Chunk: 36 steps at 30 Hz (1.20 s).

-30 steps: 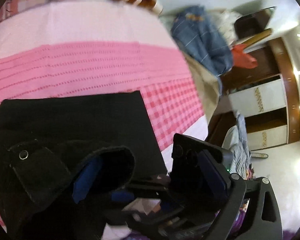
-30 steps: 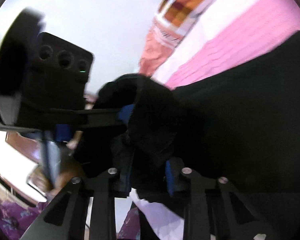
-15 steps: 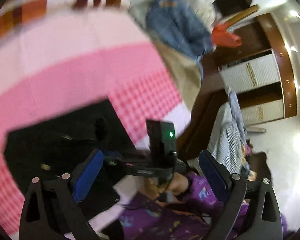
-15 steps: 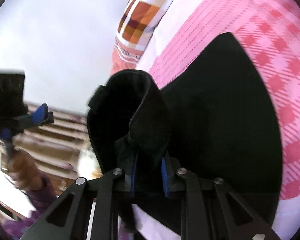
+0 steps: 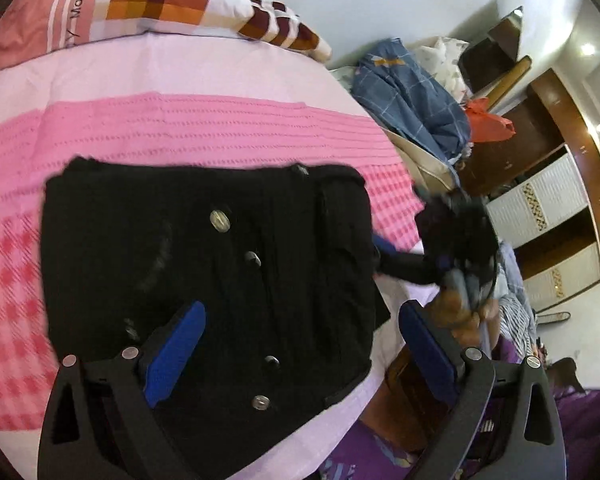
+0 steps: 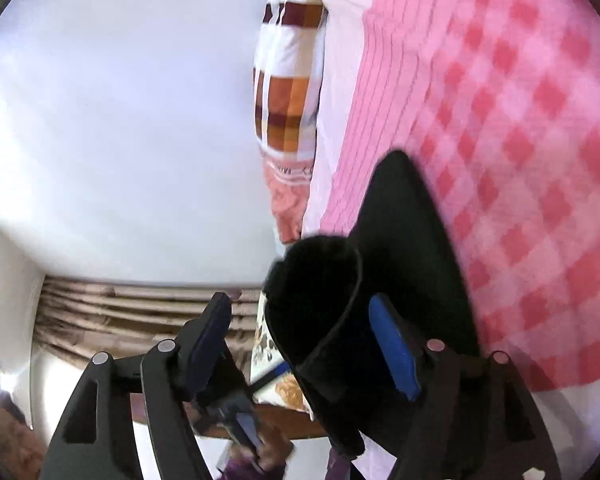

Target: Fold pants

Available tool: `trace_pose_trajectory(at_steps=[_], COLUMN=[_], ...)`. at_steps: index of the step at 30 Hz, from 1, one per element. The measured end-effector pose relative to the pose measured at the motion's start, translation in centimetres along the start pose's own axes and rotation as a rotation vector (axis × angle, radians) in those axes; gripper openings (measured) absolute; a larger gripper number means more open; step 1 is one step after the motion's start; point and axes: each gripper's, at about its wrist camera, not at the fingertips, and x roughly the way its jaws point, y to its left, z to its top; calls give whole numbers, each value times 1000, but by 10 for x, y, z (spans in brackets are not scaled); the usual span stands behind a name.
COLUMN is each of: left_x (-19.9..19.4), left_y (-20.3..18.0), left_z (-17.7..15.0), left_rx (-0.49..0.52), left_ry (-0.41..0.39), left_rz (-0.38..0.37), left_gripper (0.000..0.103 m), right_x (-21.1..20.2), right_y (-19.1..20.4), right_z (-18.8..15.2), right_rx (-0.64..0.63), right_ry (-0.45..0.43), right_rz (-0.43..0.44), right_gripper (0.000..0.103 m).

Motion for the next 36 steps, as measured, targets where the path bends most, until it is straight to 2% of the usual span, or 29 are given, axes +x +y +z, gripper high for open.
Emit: trace_pose_trajectory(at_steps=[3,5,6,9,11,13,14,15,16,17,18,19,20,22,24,26,27,31,33,36], left_x=[9,8,7,3,6,6,5,6,8,8,10,13,13,10,7,6,7,6,7,7], left_y=[-1,-1,0,6,11,10,9,8,7,8,7,7,7,6,7,12,13,18,17,15], left_z=[-8,-10,-12,-15,-15,-14,-14,-13,-12,-12,-11,-9,-8,-7,-8,-8,-8,-6,-6,-6], left_rx=[-6,-15,-25,-55,-78,-83,-75,-63,-39,-23,-10,-2,-3,-13,-30,-52,-60,-101,-103,-83], left_ry=[0,-12,-13,-36,-27,-16,-10,-3,8,15,21,27,27,9,-5,-13,-16,-25,-24,-18], left_rz=[-9,-12,-21,-45,-45,-39,-35,-28,-14,-8,3,13,16,7,-12,-30,-38,-61,-58,-48], left_gripper=[97,97,97,97,97,97,97,97,97,97,97,97,97,97,97,97,97,97,97,97], right_x=[2,2,4,23,44,58,62,68,69,65,61,54,46,25,9,-3,-3,22,42,62], right_y=[22,34,42,46,34,29,30,32,37,46,46,50,56,78,94,105,105,97,87,72], right_z=[12,16,14,8,0,-10,-15,-23,-33,-42,-44,-44,-40,-31,-26,-29,-32,-49,-53,-59], right_rx=[-88,-127,-155,-167,-125,-116,-115,-138,-217,-373,-441,-491,-504,-552,-546,-573,-583,-630,-646,-615], right_ry=[-6,3,24,117,227,326,396,518,624,672,696,703,691,595,501,364,336,335,373,481], right_rz=[-71,-37,-17,-39,-106,-137,-152,-207,-316,-511,-648,-731,-743,-714,-600,-514,-493,-492,-502,-410], right_gripper=[67,43,41,41,41,41,51,58,59,60,53,37,46,57,58,68,68,68,68,65])
